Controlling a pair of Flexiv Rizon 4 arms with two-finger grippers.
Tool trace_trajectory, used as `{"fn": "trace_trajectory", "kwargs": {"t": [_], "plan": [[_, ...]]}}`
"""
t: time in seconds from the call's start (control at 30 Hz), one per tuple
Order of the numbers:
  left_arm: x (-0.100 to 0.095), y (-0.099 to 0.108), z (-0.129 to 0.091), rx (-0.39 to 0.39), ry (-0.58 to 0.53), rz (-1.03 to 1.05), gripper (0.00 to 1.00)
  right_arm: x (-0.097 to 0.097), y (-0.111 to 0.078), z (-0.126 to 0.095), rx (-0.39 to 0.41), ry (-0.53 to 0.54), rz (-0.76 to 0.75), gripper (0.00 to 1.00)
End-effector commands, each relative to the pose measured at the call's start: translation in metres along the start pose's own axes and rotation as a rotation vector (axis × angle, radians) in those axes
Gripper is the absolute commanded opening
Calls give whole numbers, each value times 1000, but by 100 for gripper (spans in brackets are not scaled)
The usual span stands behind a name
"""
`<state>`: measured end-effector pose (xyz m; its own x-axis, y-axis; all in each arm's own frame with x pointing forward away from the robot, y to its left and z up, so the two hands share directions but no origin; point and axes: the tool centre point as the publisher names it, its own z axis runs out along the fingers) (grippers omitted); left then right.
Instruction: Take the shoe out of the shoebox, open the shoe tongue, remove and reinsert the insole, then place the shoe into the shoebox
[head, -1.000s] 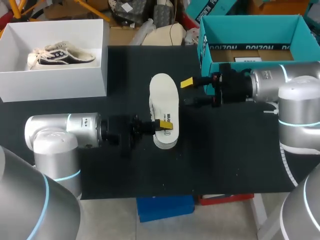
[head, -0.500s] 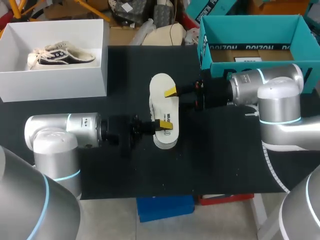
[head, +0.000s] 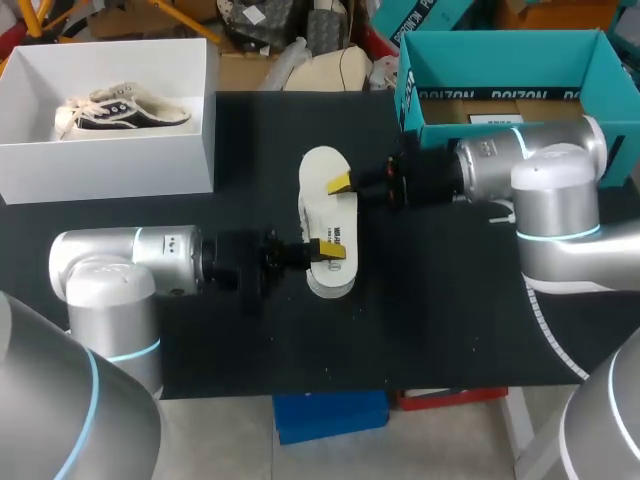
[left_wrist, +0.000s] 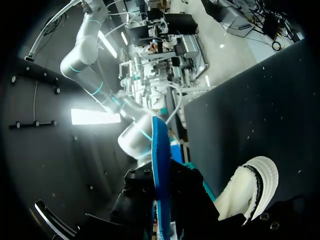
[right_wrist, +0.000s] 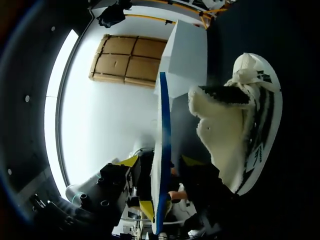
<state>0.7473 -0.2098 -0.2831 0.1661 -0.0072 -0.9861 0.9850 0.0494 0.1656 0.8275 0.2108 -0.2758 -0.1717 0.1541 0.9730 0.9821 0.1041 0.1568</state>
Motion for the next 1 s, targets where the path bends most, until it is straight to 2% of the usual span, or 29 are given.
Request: {"fn": "trace_trajectory", "kwargs": {"t": [0.03, 0.13, 0.23, 0.33, 0.6, 0.9, 0.97, 1.0], "plan": [[0, -1, 1, -2, 3, 2, 0, 8, 1, -3, 9, -25, 2, 42], [0, -1, 1, -2, 3, 2, 0, 8, 1, 0, 20, -23, 3, 38], [0, -1, 1, -2, 3, 2, 0, 8, 1, 4, 24, -21, 3, 40], [0, -1, 1, -2, 3, 2, 0, 8, 0, 7, 23, -17, 1, 37], [0, -1, 1, -2, 3, 2, 0, 4, -6, 10, 13, -10, 9, 30], [0, -1, 1, -2, 3, 2, 0, 1, -8, 12, 1, -6, 18, 26], [0, -1, 1, -2, 3, 2, 0, 1, -9, 12, -1, -7, 18, 20], [0, -1, 1, -2, 3, 2, 0, 1, -9, 12, -4, -9, 18, 11]]}}
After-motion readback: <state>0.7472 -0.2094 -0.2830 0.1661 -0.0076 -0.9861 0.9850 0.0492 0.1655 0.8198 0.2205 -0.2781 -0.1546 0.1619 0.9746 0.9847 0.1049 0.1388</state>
